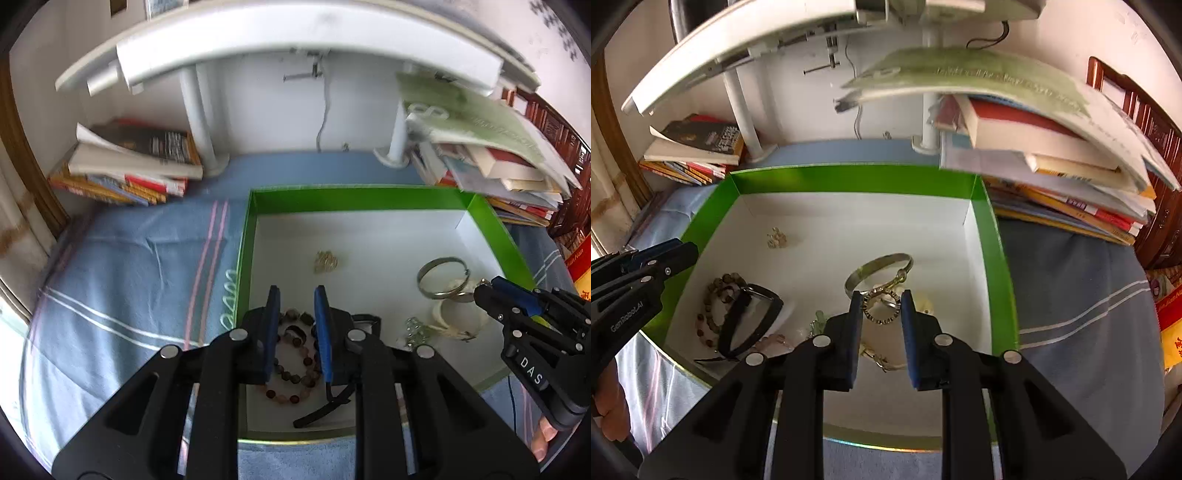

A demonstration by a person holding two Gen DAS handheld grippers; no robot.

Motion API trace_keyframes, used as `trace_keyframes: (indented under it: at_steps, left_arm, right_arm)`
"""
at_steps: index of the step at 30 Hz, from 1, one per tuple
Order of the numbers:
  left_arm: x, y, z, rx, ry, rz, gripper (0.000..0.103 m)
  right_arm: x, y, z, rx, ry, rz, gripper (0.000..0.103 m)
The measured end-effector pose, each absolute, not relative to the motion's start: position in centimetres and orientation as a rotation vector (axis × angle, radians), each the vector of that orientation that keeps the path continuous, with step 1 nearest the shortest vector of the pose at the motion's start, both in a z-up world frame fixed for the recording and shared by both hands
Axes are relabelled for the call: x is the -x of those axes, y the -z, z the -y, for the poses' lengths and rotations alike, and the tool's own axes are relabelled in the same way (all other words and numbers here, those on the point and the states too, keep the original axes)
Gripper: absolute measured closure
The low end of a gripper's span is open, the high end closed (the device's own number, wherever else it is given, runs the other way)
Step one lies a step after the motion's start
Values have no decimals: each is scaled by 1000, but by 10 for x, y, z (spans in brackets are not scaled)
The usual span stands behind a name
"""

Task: Organize jewelry

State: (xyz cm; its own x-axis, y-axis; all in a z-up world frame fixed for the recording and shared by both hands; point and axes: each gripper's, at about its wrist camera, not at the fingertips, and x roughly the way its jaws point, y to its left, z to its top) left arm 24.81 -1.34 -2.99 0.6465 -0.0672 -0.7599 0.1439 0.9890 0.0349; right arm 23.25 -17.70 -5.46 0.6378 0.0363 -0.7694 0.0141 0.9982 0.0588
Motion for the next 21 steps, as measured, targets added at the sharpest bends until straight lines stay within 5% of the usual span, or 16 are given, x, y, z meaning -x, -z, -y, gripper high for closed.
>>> trace_keyframes:
  at_steps: [1,3,9,21]
  left_arm:
    - [-248,32,12,-92,121,-863,80]
    - [-247,33,10,-88,118,-862,53]
    - [-213,9,7,-102,117,-760,31]
    - [-115,-26,-13,-70,60,-596,8]
  right_arm:
    - [-233,55,177,-60,-13,-879,74]
    - [-228,50,178,-66,-11,-864,52]
    - [-184,13,185,-60,1,-718,23]
    - [-89,-25,216,-121,67,-569,7]
